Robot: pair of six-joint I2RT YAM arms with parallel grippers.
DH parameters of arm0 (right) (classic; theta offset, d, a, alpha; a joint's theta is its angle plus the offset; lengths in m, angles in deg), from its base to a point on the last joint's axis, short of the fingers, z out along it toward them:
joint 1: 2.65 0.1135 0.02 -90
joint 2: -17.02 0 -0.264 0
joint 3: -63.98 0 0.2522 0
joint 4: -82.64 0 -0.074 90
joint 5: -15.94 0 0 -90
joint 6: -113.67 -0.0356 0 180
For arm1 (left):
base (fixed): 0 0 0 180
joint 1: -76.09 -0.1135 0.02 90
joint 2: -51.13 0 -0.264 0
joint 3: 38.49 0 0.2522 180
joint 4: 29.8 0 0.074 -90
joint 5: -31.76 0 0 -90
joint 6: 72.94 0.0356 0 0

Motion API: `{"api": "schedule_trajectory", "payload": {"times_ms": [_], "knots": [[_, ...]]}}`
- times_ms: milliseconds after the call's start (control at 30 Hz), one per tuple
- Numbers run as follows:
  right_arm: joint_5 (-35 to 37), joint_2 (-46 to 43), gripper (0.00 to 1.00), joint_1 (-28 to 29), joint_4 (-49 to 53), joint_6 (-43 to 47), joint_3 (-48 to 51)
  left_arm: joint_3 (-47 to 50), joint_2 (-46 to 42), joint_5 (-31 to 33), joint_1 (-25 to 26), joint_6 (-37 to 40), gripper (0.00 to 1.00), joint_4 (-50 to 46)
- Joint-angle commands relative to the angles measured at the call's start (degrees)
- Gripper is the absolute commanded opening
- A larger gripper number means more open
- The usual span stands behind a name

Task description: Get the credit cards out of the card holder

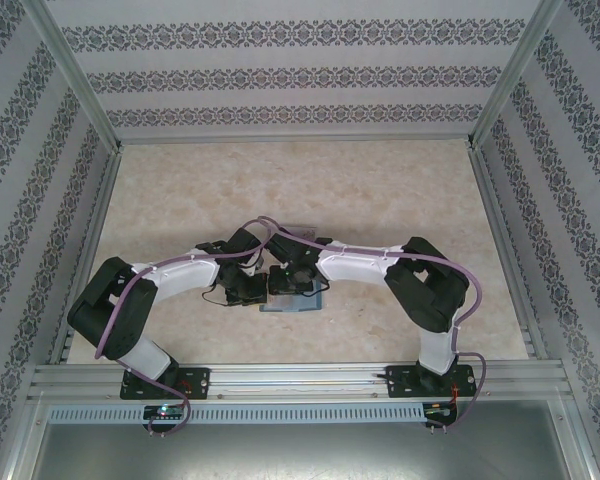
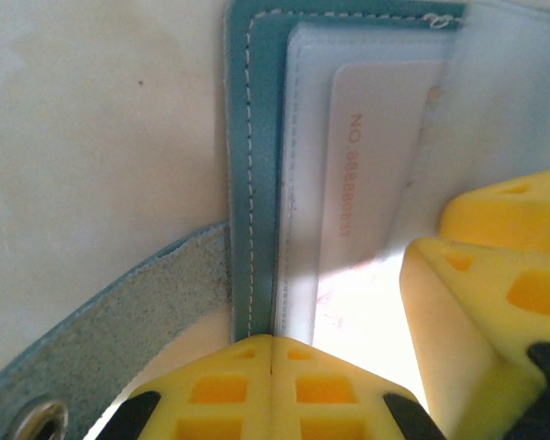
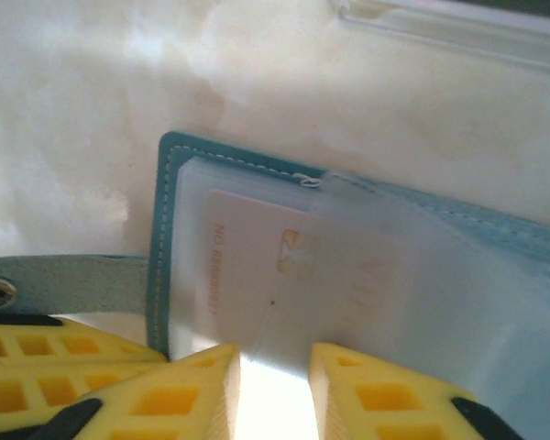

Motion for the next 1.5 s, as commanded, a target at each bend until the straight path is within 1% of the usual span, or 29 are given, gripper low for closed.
{"api": "schedule_trajectory", "payload": {"times_ms": [0,67,167,333,433,633,967,1467], "knots": [[7.7,-0.2,0.35,1.1,10.1,2.7,-2.2,1.1,-0.2,1.0,0.4,-0.2,0.0,-1.6],[9.7,0.0,0.38,1.6,12.5,3.4,-3.4,1.1,-0.3,1.0,0.4,-0.2,0.0,-1.7],[12.2,0.1,0.46,2.3,15.2,4.1,-4.7,1.0,-0.4,1.1,0.4,-0.2,0.0,-1.9],[15.8,0.0,0.53,3.3,19.0,4.9,-6.5,0.8,-0.5,1.0,0.4,-0.1,0.0,-2.1],[17.6,-0.1,0.55,3.6,20.9,5.0,-7.1,0.6,-0.5,1.1,0.4,0.0,0.0,-2.3],[20.4,-1.2,0.56,3.8,23.5,5.3,-6.9,0.2,-0.5,1.0,0.4,0.2,0.0,-2.6],[22.9,-4.5,0.55,3.7,25.3,4.7,-4.8,-0.2,-1.1,1.3,0.4,0.3,0.0,-3.3],[22.7,-5.0,0.55,2.9,22.8,3.9,0.9,-1.4,-0.9,1.0,0.4,0.2,0.0,-3.9]]}}
